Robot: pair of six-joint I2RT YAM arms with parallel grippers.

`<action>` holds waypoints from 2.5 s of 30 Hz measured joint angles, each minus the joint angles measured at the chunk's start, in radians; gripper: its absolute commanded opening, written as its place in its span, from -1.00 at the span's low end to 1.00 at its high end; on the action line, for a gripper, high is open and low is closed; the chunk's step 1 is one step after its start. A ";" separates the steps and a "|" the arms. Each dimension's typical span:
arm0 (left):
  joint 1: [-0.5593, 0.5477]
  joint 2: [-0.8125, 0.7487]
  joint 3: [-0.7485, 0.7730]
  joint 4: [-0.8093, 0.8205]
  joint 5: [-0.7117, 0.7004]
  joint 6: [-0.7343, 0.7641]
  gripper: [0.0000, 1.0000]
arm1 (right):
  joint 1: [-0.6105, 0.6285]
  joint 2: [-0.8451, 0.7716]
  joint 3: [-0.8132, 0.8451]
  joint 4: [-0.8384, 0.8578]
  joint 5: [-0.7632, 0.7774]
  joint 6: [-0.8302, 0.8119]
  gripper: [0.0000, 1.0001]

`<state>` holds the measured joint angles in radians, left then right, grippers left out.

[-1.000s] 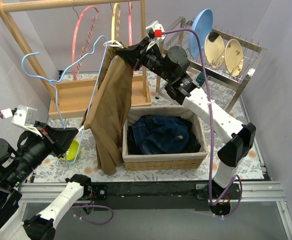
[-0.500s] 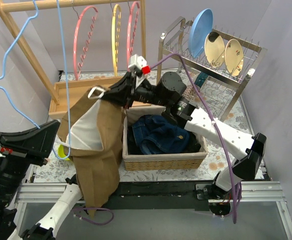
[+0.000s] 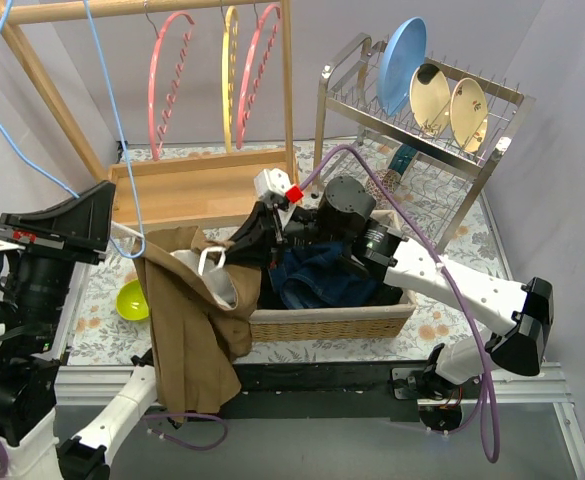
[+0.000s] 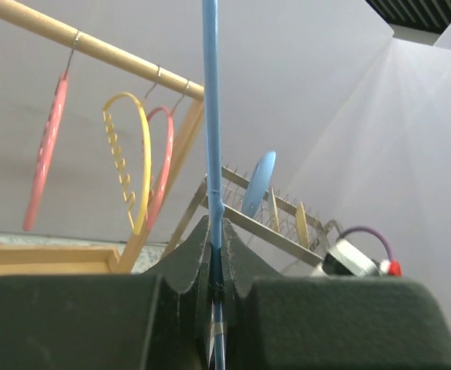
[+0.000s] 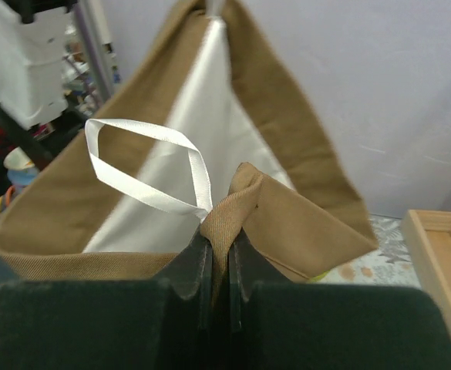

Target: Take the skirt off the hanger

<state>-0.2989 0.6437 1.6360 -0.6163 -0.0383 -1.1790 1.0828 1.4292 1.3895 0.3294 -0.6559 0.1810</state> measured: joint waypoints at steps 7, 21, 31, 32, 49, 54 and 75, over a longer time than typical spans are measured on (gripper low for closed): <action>0.000 0.026 -0.066 0.140 -0.056 0.018 -1.00 | 0.097 0.012 0.043 -0.183 -0.166 -0.122 -0.97; 0.000 0.068 -0.296 0.557 -0.140 0.227 -1.00 | 0.130 0.208 0.527 -0.591 -0.248 -0.402 -0.97; 0.000 0.172 -0.182 0.711 -0.161 0.207 -1.00 | 0.127 0.227 0.216 -0.667 -0.085 -0.487 -0.97; 0.000 0.172 -0.173 0.715 -0.157 0.201 -1.00 | 0.124 0.222 0.180 -0.636 -0.042 -0.475 -0.97; 0.000 0.121 -0.060 0.338 -0.369 0.262 -1.00 | 0.077 -0.018 0.450 -0.317 0.462 -0.325 -0.97; 0.000 0.120 -0.043 0.191 -0.489 0.296 -1.00 | 0.077 -0.041 0.544 -0.301 0.581 -0.424 -0.97; 0.000 0.261 0.028 -0.074 -0.673 0.423 -1.00 | -0.094 0.091 0.706 -0.380 0.901 -0.850 -0.97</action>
<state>-0.2989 0.9051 1.6638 -0.6903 -0.7109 -0.7555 0.9886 1.5204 2.0956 -0.0502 0.2455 -0.6693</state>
